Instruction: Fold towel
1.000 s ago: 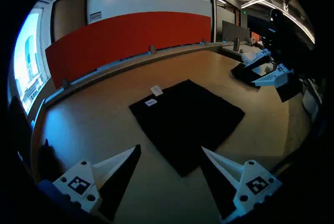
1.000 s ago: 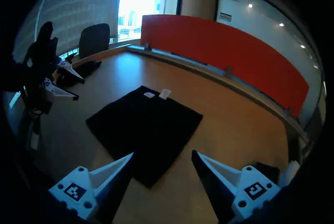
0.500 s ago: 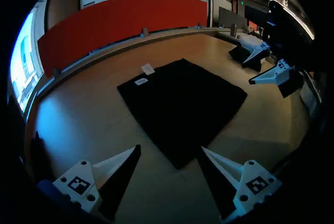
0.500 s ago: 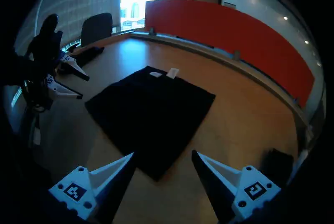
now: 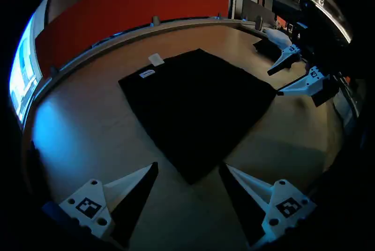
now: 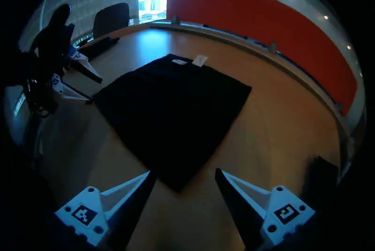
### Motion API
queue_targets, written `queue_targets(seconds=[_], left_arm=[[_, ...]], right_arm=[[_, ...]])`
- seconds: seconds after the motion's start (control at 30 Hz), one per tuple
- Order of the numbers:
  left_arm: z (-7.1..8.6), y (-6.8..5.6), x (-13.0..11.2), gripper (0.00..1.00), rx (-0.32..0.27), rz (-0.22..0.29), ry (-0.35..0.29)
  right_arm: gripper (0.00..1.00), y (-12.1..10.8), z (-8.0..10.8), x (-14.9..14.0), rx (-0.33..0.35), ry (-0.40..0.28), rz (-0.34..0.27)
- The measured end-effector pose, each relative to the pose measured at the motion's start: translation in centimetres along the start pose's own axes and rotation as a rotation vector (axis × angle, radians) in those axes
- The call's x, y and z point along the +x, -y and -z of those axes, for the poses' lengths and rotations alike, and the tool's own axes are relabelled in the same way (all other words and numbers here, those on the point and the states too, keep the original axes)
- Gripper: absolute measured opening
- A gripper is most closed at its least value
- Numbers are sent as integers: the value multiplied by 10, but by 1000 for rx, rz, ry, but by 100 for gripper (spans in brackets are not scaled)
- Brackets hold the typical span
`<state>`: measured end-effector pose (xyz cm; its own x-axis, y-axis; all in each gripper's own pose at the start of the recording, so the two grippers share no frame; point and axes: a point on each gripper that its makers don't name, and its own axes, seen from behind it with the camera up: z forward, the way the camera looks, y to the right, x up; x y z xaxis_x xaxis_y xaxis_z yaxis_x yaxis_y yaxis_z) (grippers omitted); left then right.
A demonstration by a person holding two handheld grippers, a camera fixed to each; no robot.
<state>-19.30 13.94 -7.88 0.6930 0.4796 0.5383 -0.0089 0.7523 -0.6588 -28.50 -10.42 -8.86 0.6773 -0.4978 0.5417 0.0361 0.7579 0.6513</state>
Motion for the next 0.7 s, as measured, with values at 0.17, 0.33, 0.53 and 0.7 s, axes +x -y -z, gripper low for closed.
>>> queue_targets(seconds=[0.17, 0.33, 0.53, 0.7], left_arm=[[-5, -2, -4, 96, -2, -10, 15], [-8, -6, -8, 96, -7, -21, 27], [-9, -9, -8, 94, -10, -20, 31], [-9, -9, -8, 86, -10, -20, 35]], right_arm=[[97, 0, -6, -4, 11, 11, -7], [93, 1, -9, -7, 24, 16, -12], [83, 3, -12, -11, 39, 23, 5], [68, 8, -13, -10, 60, 23, 12]])
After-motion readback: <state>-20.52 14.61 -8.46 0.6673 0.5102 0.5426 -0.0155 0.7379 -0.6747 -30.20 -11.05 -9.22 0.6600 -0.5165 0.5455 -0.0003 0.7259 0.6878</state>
